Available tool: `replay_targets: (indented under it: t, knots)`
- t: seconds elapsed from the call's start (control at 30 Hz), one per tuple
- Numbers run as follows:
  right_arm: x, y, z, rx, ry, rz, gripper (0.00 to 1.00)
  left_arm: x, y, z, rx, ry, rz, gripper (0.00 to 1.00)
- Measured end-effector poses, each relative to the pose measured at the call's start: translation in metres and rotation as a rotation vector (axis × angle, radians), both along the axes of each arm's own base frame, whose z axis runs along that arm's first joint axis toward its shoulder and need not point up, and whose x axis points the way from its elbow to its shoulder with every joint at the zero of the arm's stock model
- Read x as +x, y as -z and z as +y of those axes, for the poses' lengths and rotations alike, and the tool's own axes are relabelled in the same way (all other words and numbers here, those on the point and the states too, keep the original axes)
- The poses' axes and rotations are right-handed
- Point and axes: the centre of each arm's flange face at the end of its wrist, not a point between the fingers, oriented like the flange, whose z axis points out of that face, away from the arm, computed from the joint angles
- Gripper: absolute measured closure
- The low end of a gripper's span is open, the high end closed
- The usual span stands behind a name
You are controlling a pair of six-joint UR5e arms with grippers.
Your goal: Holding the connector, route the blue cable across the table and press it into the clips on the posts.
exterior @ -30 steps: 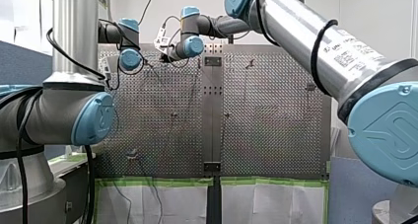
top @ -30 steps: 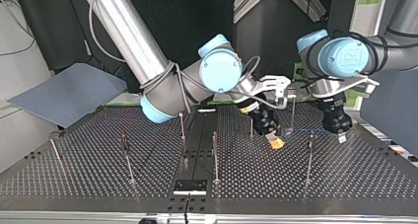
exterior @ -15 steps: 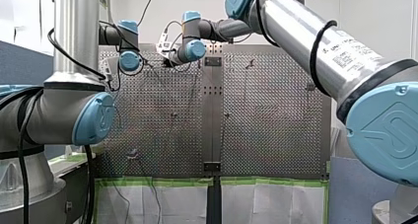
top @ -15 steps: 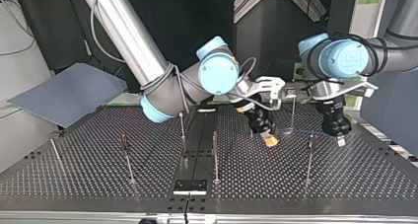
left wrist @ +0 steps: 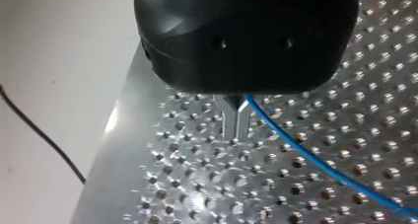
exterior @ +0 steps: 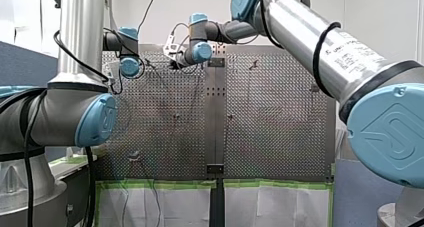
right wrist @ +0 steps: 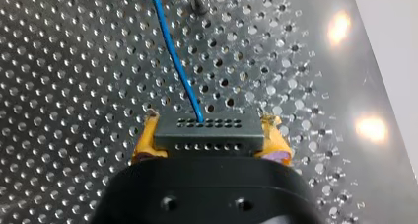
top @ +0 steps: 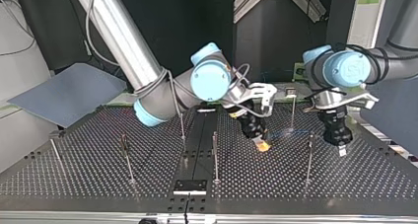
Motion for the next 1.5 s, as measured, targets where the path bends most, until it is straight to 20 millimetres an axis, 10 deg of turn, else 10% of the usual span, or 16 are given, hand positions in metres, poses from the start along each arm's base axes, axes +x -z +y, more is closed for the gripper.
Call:
replay_targets:
  t: [0.8, 1.13, 1.5]
  knots:
    - [-0.009, 0.0, -0.018, -0.008, 0.015, -0.001, 1.0, 0.028, 0.024, 0.019, -0.011, 0.022, 0.044, 1.0]
    - [-0.011, -0.001, -0.022, -0.021, 0.041, 0.005, 1.0, 0.016, 0.014, 0.016, -0.068, -0.003, 0.051, 0.04]
    - [-0.016, -0.009, -0.023, -0.048, 0.09, 0.016, 1.0, -0.005, 0.01, 0.013, -0.093, -0.041, 0.122, 0.0]
